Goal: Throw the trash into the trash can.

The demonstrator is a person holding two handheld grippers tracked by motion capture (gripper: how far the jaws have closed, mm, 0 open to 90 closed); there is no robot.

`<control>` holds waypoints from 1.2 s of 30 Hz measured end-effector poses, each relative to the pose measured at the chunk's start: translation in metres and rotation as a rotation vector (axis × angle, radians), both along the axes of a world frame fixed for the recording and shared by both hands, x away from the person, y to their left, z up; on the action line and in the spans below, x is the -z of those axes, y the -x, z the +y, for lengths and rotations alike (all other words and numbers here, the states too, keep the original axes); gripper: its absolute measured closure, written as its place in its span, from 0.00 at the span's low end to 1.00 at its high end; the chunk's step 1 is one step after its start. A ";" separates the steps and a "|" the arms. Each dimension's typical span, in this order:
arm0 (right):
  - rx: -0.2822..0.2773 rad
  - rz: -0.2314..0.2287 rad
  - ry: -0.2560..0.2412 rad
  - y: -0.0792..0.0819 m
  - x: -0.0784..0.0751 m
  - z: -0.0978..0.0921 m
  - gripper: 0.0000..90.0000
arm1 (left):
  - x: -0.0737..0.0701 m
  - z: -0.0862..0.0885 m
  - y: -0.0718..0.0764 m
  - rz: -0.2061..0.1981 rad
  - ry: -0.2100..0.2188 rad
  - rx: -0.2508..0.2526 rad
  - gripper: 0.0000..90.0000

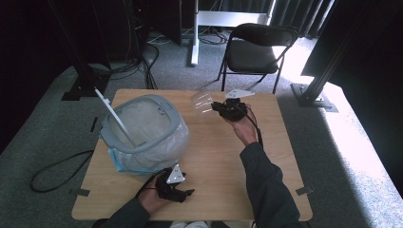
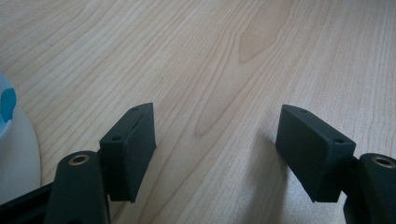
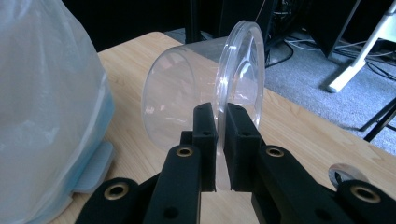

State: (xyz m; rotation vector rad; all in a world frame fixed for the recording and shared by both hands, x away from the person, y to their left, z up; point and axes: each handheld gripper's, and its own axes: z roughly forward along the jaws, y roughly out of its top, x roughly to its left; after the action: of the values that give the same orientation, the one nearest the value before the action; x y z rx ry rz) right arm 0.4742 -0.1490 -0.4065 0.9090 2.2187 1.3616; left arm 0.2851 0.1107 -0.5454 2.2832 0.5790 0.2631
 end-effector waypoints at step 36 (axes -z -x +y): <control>-0.071 -0.071 -0.064 0.010 -0.044 0.013 0.93 | 0.000 0.000 0.000 -0.001 0.001 0.002 0.32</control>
State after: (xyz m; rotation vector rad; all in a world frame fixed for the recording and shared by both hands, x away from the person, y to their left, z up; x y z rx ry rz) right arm 0.4642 -0.1362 -0.3626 0.7974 2.1849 1.4819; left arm 0.2852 0.1107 -0.5454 2.2824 0.5764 0.2625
